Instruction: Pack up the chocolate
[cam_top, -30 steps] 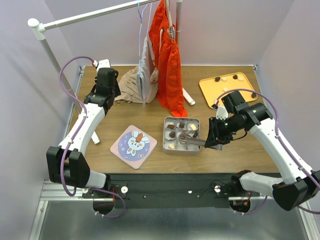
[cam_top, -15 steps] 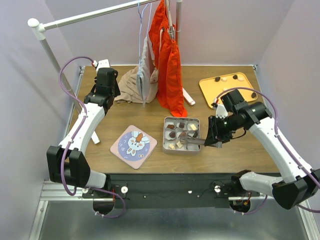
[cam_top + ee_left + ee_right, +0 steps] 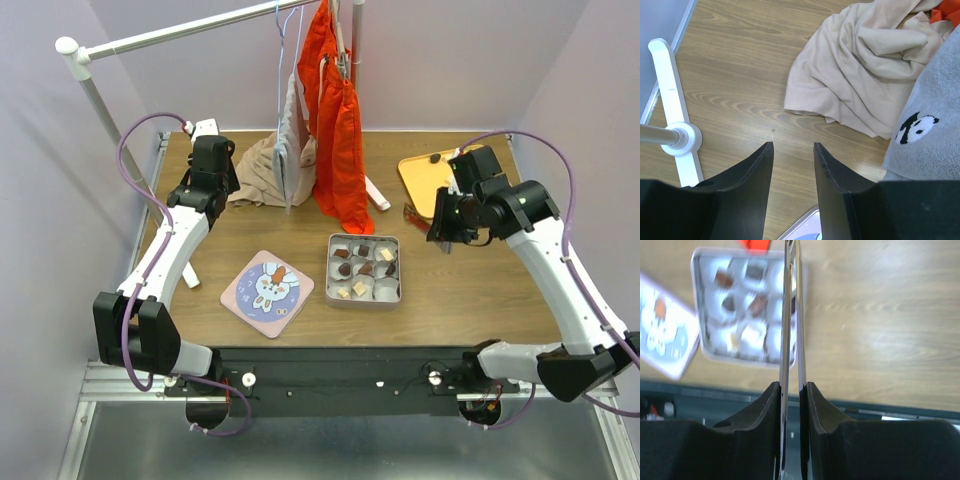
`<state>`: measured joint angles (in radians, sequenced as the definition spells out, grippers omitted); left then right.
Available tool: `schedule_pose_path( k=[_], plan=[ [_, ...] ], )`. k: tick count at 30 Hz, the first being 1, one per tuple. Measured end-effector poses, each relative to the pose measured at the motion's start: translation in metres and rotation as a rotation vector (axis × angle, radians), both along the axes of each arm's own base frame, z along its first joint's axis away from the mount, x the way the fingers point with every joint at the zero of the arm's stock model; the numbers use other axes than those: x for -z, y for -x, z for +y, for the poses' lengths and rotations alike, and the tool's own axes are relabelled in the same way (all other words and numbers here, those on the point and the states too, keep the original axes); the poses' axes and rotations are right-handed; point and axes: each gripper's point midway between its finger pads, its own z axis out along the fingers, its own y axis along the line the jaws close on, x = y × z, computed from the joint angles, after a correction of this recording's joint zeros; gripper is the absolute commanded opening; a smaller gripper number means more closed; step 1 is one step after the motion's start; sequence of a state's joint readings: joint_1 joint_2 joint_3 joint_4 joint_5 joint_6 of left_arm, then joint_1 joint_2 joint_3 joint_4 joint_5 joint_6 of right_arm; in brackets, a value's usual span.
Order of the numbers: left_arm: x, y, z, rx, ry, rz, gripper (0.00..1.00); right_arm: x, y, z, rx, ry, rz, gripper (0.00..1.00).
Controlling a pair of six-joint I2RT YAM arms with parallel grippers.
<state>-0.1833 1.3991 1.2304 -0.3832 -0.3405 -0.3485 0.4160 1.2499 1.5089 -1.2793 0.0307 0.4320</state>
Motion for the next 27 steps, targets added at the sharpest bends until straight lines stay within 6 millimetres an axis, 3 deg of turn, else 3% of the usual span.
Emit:
schedule_pose_path(
  k=[2, 5, 7, 9, 12, 14, 19, 27],
  plan=[
    [0.0, 0.0, 0.0, 0.0, 0.0, 0.0, 0.47, 0.0, -0.016, -0.007, 0.055, 0.027, -0.028, 0.34],
    [0.0, 0.0, 0.0, 0.001, 0.001, 0.0, 0.47, 0.001, -0.056, -0.025, 0.17, 0.048, -0.103, 0.34],
    [0.0, 0.0, -0.001, 0.007, 0.005, 0.001, 0.47, 0.002, -0.08, -0.037, 0.235, 0.055, -0.146, 0.39],
    [0.001, 0.0, -0.002, 0.013, 0.007, 0.002, 0.47, 0.009, -0.109, -0.055, 0.311, 0.075, -0.177, 0.43],
    [0.002, 0.0, -0.003, 0.016, 0.009, 0.001, 0.47, 0.024, -0.136, -0.073, 0.376, 0.093, -0.181, 0.47],
    [0.003, 0.0, -0.003, 0.017, 0.01, 0.001, 0.47, 0.044, -0.157, -0.087, 0.418, 0.109, -0.159, 0.48],
    [0.002, -0.001, -0.003, 0.019, 0.007, -0.003, 0.47, 0.079, -0.177, -0.1, 0.446, 0.143, -0.102, 0.5],
    [0.002, -0.002, -0.003, 0.019, 0.008, -0.005, 0.47, 0.095, -0.193, -0.106, 0.448, 0.153, -0.097, 0.48]
  ],
)
